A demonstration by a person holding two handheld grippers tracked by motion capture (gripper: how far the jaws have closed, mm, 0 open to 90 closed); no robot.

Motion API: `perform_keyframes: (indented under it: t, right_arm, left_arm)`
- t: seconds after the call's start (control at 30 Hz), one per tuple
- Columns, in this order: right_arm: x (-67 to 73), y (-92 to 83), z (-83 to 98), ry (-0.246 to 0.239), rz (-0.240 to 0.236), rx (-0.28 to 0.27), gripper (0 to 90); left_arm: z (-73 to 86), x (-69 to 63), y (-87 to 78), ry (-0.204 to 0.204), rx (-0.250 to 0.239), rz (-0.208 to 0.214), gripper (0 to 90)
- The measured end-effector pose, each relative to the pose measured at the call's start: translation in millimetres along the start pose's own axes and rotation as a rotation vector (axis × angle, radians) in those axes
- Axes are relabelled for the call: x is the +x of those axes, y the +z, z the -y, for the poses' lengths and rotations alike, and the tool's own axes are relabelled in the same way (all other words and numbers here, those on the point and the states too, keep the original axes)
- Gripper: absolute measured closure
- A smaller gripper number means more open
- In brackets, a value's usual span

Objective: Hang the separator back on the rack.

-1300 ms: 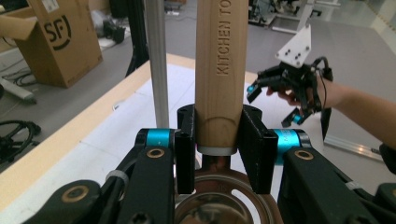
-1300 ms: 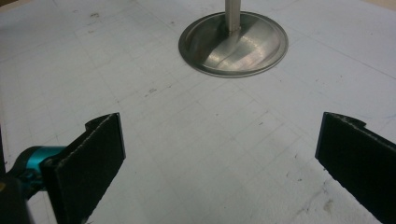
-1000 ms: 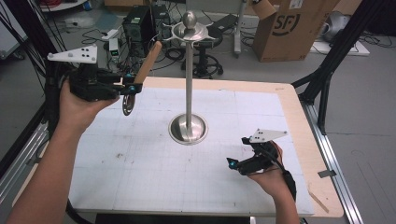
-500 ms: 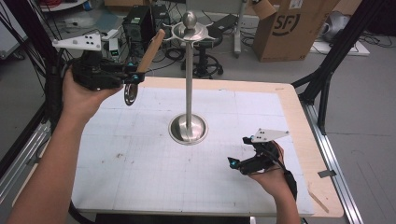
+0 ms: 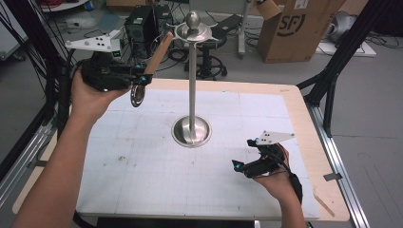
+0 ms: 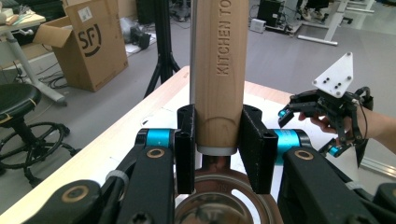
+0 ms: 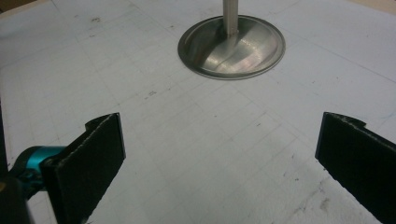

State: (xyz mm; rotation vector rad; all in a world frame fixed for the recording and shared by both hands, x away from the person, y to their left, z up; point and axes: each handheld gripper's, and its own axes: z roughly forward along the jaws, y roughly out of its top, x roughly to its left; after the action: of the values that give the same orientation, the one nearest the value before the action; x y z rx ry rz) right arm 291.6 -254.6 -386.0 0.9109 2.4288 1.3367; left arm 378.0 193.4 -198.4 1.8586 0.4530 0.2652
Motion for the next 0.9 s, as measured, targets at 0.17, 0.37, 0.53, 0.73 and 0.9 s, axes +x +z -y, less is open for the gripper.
perform_keyframes:
  t: [0.17,0.37,0.53,0.73,0.9]
  right_arm:
    - [-0.4,0.0,0.1,-0.001,-0.001,0.001,0.0]
    - [-0.7,-0.3,0.2,-0.001,-0.001,-0.002,0.0]
    - [-0.7,-1.8,0.4,0.003,-0.004,-0.006,0.0]
    - [-1.6,-4.4,0.9,0.005,-0.002,-0.014,0.0]
    - [-1.0,-4.7,0.9,0.009,-0.003,-0.013,0.1]
  left_arm:
    - [-1.2,1.7,8.3,-0.005,0.014,0.006,69.0]
    - [-1.4,5.2,21.4,-0.018,0.036,0.016,68.9]
    - [-0.2,7.0,33.7,-0.025,0.053,0.027,68.9]
    - [-1.6,8.3,42.8,-0.031,0.067,0.045,68.8]
    - [-3.6,9.2,46.0,-0.034,0.082,0.051,68.7]
